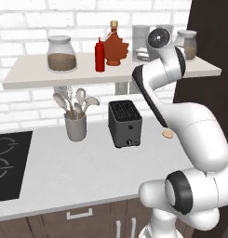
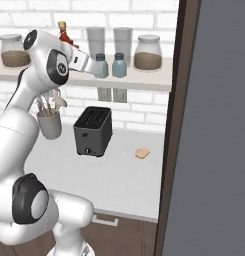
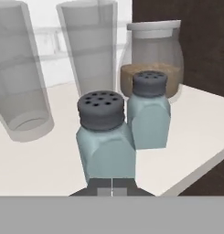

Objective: Put the shaker and condiment bottle from the counter next to their counterparts in the cabinet.

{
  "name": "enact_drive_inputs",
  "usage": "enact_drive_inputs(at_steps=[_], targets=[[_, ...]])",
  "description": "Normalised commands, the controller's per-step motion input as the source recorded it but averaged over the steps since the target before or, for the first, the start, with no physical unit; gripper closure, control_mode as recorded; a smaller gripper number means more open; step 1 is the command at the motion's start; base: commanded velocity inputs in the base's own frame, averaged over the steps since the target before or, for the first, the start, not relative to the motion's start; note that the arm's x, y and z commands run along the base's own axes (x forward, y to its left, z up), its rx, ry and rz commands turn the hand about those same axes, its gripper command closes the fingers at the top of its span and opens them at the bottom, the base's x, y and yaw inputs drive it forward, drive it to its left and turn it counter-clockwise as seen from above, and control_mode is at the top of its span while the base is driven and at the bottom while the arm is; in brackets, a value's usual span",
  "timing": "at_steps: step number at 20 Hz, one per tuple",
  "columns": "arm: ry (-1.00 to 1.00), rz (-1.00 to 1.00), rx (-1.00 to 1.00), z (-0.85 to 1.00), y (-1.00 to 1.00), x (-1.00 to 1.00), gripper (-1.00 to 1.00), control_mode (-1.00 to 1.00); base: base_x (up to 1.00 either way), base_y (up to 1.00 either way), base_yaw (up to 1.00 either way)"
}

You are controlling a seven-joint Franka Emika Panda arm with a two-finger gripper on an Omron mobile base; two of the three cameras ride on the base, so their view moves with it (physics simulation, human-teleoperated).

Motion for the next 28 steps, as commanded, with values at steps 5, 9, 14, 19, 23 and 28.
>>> enact_drive_inputs(at_steps=[5, 9, 14, 19, 23, 28], targets=[[-0.05, 0.05, 0.06, 0.00, 0.00, -0.30, 1.00, -1.00, 0.00, 0.00, 0.00], [-0.01, 0.07, 0.02, 0.00, 0.32, -0.28, 1.00, -1.00, 0.00, 0.00, 0.00], [0.00, 0.09, -0.09, 0.13, 0.93, -0.19, 1.00, -1.00, 0.00, 0.00, 0.00], [0.00, 0.03, -0.16, 0.27, 0.48, -0.84, 1.00, -1.00, 0.00, 0.00, 0.00], [0.00, 0.03, -0.12, 0.31, 0.04, -1.00, 1.00, -1.00, 0.00, 0.00, 0.00], [0.00, 0.02, -0.09, 0.55, -0.07, -1.00, 1.00, -1.00, 0.00, 0.00, 0.00]])
